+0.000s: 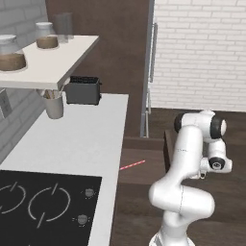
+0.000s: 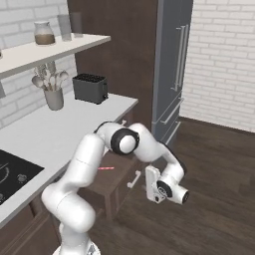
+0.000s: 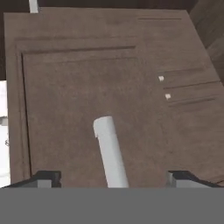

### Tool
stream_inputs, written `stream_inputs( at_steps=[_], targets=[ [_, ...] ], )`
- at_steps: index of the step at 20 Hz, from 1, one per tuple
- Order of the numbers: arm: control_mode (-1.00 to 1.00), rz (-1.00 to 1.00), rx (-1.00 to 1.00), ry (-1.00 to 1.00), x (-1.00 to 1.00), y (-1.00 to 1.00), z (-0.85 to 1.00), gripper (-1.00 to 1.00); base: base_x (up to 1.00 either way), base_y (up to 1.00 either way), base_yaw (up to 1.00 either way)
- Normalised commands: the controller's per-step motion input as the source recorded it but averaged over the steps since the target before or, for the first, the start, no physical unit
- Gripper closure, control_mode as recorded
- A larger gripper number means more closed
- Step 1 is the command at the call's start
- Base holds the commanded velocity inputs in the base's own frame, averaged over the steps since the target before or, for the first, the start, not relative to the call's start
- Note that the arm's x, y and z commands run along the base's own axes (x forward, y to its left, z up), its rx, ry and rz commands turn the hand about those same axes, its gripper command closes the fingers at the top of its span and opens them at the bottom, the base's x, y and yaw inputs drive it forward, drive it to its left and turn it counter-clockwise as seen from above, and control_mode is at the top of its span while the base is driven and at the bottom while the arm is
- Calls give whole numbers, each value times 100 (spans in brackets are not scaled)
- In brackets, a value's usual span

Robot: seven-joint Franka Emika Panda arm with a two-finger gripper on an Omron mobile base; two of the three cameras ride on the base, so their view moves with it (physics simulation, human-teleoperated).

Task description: Take a straw from the drawer in front and place it inside the glass cup on the dining counter.

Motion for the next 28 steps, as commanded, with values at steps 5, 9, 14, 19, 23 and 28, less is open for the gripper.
stream_inputs(
  at_steps=[5, 9, 14, 19, 23, 28],
  targets=[
    [-100, 0, -6, -3, -35, 6, 100, -100, 0, 0, 0],
    [-100, 0, -10, -6, -14, 54, 100, -100, 0, 0, 0],
    [-100, 0, -22, 0, 0, 76, 100, -100, 0, 0, 0],
    [-100, 0, -32, 5, 5, 64, 78, -100, 0, 0, 0],
    [-100, 0, -37, 29, 30, 53, 7, -100, 0, 0, 0],
    [-100, 0, -33, 33, 47, 43, 0, -100, 0, 0, 0]
  ],
)
